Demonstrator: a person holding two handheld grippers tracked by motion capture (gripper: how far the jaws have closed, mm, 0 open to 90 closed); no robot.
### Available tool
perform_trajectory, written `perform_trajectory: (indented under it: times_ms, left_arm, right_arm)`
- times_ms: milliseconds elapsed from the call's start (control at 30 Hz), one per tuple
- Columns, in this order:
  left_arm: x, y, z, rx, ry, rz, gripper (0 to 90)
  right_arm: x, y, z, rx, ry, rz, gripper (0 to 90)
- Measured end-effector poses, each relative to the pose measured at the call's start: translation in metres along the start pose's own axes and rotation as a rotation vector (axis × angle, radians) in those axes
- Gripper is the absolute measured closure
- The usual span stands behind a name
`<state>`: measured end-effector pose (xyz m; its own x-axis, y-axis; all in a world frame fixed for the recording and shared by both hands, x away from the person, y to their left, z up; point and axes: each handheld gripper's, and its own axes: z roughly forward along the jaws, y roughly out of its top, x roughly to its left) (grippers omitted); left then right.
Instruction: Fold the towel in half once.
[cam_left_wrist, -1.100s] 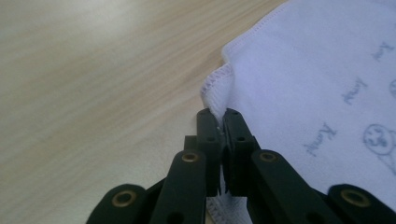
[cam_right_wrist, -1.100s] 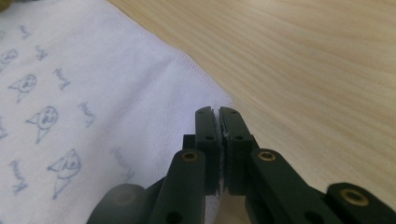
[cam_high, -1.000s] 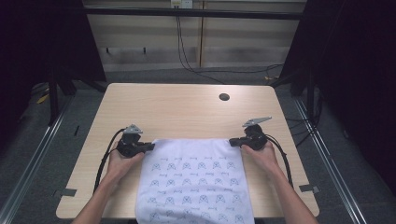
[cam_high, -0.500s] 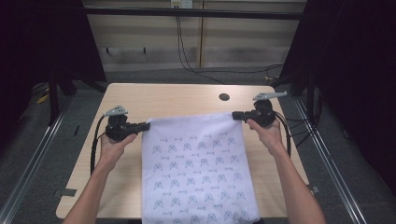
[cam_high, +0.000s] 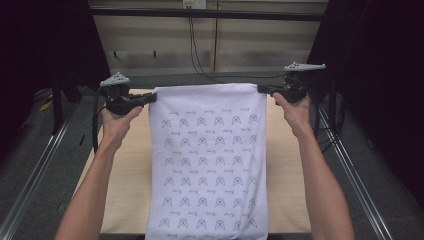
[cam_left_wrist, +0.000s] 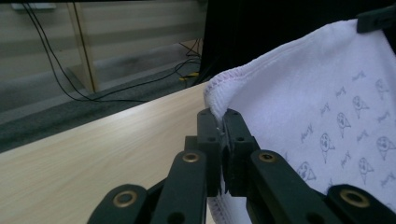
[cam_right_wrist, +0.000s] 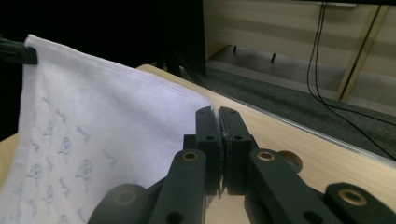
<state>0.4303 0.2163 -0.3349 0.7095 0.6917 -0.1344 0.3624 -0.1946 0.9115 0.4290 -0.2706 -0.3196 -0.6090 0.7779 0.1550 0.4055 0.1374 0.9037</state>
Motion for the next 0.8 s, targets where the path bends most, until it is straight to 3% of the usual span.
perform_trajectory:
  times_ms: [200,267,333,433,500,567,600,667,800]
  left_arm:
    - [-0.009,-0.024,-0.006,0.04,-0.041,0.005,87.5]
    - [-0.019,-0.048,-0.01,0.083,-0.058,0.019,87.4]
    - [-0.027,-0.065,-0.014,0.09,-0.104,-0.005,87.5]
    - [-0.044,-0.089,-0.023,0.145,-0.138,0.024,87.5]
    - [-0.05,-0.096,-0.028,0.147,-0.156,0.024,87.6]
    - [-0.064,-0.118,-0.042,0.163,-0.193,0.004,87.6]
    - [-0.064,-0.118,-0.042,0.163,-0.193,0.004,87.7]
    - [-0.076,-0.137,-0.053,0.192,-0.22,-0.004,87.6]
    - [-0.088,-0.15,-0.064,0.231,-0.253,0.007,87.6]
  right_arm:
    - [0.018,-0.025,-0.008,0.052,0.057,-0.021,87.7]
    - [0.028,-0.041,-0.012,0.077,0.083,-0.033,87.8]
    - [0.037,-0.058,-0.019,0.087,0.11,-0.029,87.8]
    - [0.05,-0.083,-0.032,0.123,0.138,-0.029,87.9]
    - [0.059,-0.1,-0.039,0.165,0.155,-0.044,88.1]
    - [0.07,-0.117,-0.045,0.216,0.176,-0.058,88.2]
    - [0.07,-0.117,-0.045,0.216,0.176,-0.058,88.2]
    - [0.086,-0.139,-0.056,0.241,0.204,-0.048,88.2]
    - [0.107,-0.165,-0.073,0.25,0.234,-0.032,88.2]
